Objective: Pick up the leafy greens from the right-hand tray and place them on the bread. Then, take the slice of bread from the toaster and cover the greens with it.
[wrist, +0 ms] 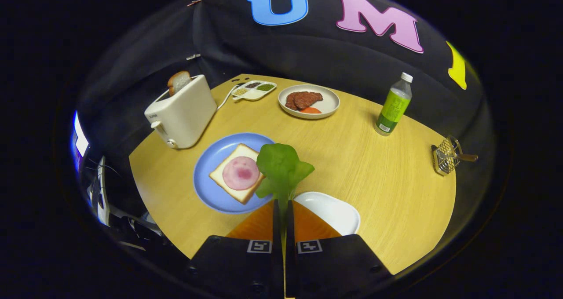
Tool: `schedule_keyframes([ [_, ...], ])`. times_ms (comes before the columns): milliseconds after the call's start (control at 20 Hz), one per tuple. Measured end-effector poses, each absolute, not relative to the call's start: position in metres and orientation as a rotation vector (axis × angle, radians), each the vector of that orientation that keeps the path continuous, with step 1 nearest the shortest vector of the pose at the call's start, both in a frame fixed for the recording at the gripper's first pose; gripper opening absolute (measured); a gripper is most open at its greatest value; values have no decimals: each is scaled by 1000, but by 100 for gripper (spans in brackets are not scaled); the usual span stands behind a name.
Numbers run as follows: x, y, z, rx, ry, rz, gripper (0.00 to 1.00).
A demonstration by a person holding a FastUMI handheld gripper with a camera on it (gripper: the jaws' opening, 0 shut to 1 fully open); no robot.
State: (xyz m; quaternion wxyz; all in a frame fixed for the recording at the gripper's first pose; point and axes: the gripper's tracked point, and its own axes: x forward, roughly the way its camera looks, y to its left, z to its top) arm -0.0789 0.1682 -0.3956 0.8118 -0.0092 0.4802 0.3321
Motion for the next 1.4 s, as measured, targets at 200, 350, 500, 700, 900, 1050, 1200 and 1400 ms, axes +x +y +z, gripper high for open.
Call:
schedule_keyframes([
  [200, -74, 212, -378, 0, 1014, 760, 6],
  [350, -74, 242, -375, 0, 1016, 795, 6],
  [500, -75, 261, -378, -33, 1022, 818, 6],
  [700, -75, 277, -385, -51, 1039, 835, 7],
  [900, -66, 277, -393, -63, 1036, 792, 44],
  [1050, -62, 280, -391, -41, 1033, 784, 79],
  [1200, -59, 276, -385, -50, 1020, 777, 77],
  [1400, -59, 272, -374, -45, 1001, 780, 77],
])
